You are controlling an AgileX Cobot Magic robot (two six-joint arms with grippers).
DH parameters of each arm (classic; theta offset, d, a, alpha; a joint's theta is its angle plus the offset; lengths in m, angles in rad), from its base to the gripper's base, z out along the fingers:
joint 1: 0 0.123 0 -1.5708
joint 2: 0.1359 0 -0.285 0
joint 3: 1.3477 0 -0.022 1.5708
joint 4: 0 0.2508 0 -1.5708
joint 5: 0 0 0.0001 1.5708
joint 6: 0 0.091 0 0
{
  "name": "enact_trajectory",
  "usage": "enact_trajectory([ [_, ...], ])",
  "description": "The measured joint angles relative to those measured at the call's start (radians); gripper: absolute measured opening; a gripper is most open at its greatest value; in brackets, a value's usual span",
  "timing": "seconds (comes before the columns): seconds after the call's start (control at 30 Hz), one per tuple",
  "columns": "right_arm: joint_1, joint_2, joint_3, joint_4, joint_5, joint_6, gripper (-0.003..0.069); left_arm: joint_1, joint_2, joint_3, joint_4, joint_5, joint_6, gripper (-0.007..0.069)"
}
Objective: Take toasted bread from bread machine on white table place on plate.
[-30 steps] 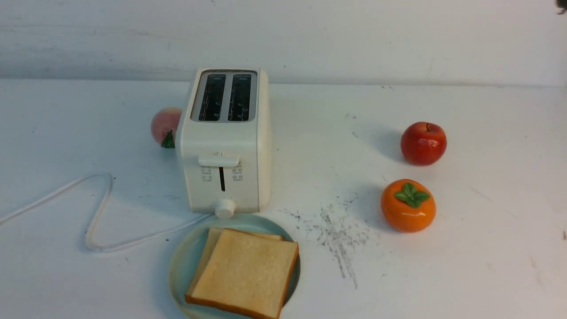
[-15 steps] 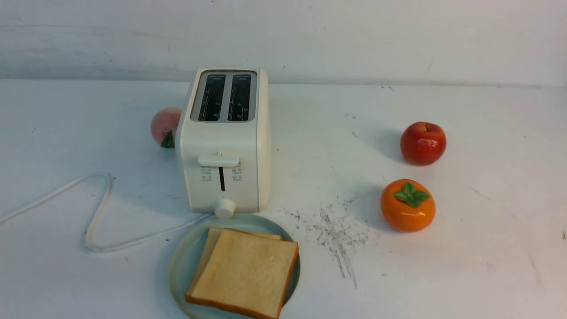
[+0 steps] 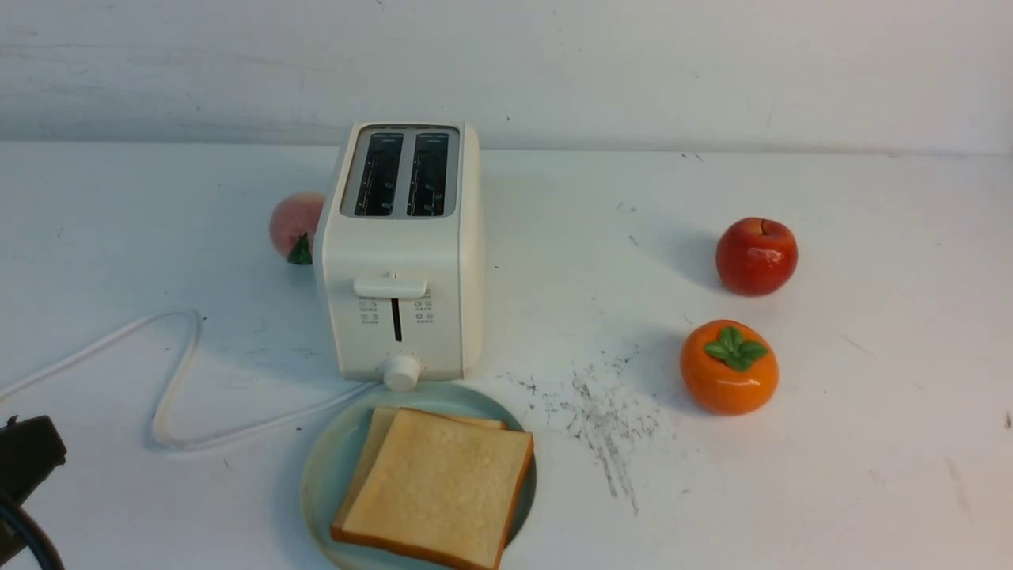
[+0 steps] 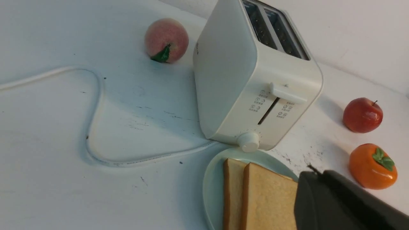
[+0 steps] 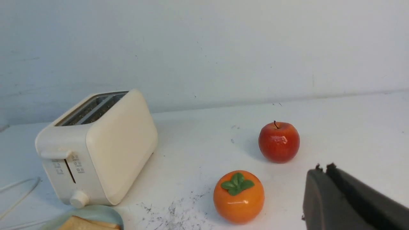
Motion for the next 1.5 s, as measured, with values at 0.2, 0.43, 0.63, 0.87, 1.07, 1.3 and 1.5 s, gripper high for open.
enact_trajectory([
  [0.2, 0.000, -0.001, 0.000, 0.000, -0.002, 0.002, 0.0006, 0.000, 0.000, 0.000, -0.004, 0.008, 0.000, 0.0001],
  [0.43, 0.000, -0.001, 0.001, 0.000, -0.002, 0.002, 0.0016, 0.000, 0.000, 0.000, -0.004, 0.026, 0.000, 0.0011],
  [0.63, 0.000, -0.001, 0.001, 0.000, -0.002, 0.002, 0.0023, 0.000, 0.000, 0.000, -0.003, 0.035, 0.000, 0.0017],
  [0.87, 0.000, -0.001, 0.001, -0.002, -0.003, 0.003, 0.0033, 0.000, -0.044, 0.080, 0.039, 0.013, 0.001, 0.0020],
  [1.07, 0.000, -0.001, 0.001, -0.003, -0.003, 0.003, 0.0036, 0.000, -0.281, 0.298, 0.111, -0.054, 0.004, 0.0027],
  [1.3, 0.000, -0.001, 0.001, -0.003, -0.005, 0.002, 0.0041, 0.018, -0.394, 0.437, 0.144, -0.009, 0.067, 0.0028],
  [1.5, 0.000, -0.001, 0.001, -0.003, -0.006, 0.002, 0.0044, 0.097, -0.394, 0.438, 0.144, 0.008, 0.102, 0.0036],
])
